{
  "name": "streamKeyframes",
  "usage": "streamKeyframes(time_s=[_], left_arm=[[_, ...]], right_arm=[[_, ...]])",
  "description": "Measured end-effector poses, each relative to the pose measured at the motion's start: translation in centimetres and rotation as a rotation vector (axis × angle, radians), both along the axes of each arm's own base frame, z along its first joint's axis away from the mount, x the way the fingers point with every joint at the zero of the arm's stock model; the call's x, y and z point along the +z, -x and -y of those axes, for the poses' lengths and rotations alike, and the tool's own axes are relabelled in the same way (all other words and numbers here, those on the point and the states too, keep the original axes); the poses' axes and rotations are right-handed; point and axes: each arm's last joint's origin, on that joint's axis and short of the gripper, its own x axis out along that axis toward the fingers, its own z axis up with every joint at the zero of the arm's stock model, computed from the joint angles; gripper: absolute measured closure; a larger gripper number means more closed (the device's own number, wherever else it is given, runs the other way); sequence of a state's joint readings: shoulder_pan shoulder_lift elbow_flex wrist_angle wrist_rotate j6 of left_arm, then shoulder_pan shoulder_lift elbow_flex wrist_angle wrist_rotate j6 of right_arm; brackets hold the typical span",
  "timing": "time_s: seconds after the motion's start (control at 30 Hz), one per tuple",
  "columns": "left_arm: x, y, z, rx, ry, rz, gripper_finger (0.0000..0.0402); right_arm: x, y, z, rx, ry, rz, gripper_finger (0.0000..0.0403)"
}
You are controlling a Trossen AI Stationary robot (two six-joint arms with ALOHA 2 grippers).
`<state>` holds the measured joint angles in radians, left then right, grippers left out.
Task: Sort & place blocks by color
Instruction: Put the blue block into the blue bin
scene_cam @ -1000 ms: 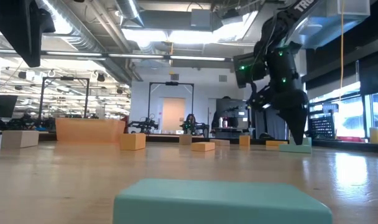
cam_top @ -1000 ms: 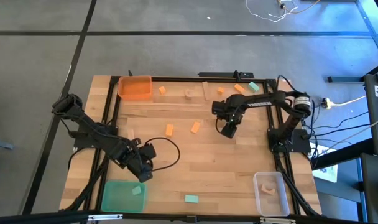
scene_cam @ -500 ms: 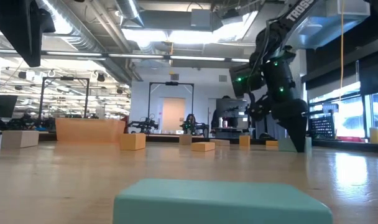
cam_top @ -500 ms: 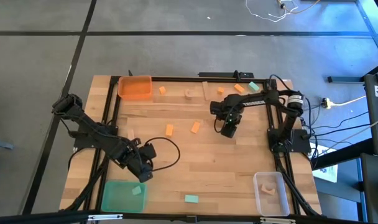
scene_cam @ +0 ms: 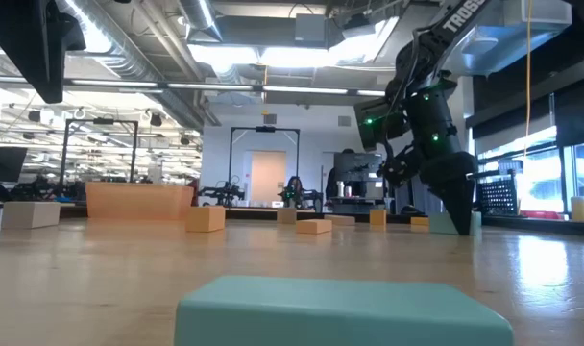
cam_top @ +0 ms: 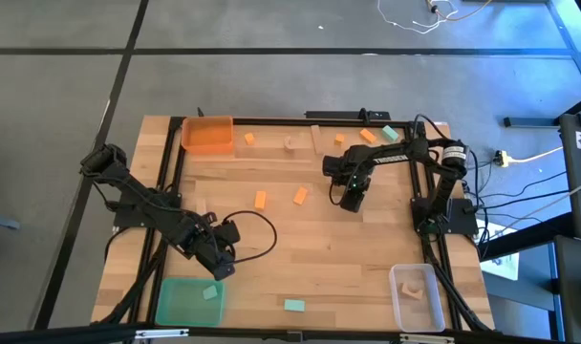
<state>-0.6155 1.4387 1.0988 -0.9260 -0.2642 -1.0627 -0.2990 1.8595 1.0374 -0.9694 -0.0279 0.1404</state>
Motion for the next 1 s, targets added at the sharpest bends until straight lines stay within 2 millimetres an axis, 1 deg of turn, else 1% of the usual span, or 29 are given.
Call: streamKeyframes(time_s=[0.1,0.3,0.37,0.4,0.47,0.57,0.8,0.93,1.0], left_arm=[[0.0,0.0,0.0,0.000,0.000,0.000,0.0230],[0.0,0.0,0.0,-0.017,-0.025,0.009,0.0230],[0.0,-0.1,-0.1,-0.057,-0.061,0.017,0.0230],[0.0,-0.1,-0.1,-0.077,-0.087,0.025,0.0230],[0.1,-0.1,-0.2,-0.091,-0.138,0.048,0.0230],[0.2,-0.4,-0.6,-0.050,-0.218,0.102,0.0230],[0.6,-1.0,-0.7,0.019,-0.316,0.230,0.0230],[0.9,-1.7,-0.9,0.065,-0.321,0.298,0.0230],[1.4,-1.7,-1.1,0.070,-0.328,0.333,0.0230]], right_arm=[[0.1,-0.2,-0.3,0.010,0.005,0.001,0.0346],[0.8,-1.3,-1.2,0.098,0.015,0.009,0.0345],[1.5,-2.4,-1.6,0.117,0.006,0.063,0.0345],[2.1,-3.2,-1.9,0.132,-0.004,0.101,0.0345],[3.4,-4.1,-2.6,0.160,-0.056,0.141,0.0345],[5.7,-6.2,-3.6,0.200,-0.080,0.254,0.0345],[11.6,-10.0,-7.5,0.382,0.041,0.482,0.0345],[14.7,-11.2,-9.7,0.472,0.110,0.593,0.0345],[16.0,-11.5,-10.5,0.496,0.125,0.636,0.0345]])
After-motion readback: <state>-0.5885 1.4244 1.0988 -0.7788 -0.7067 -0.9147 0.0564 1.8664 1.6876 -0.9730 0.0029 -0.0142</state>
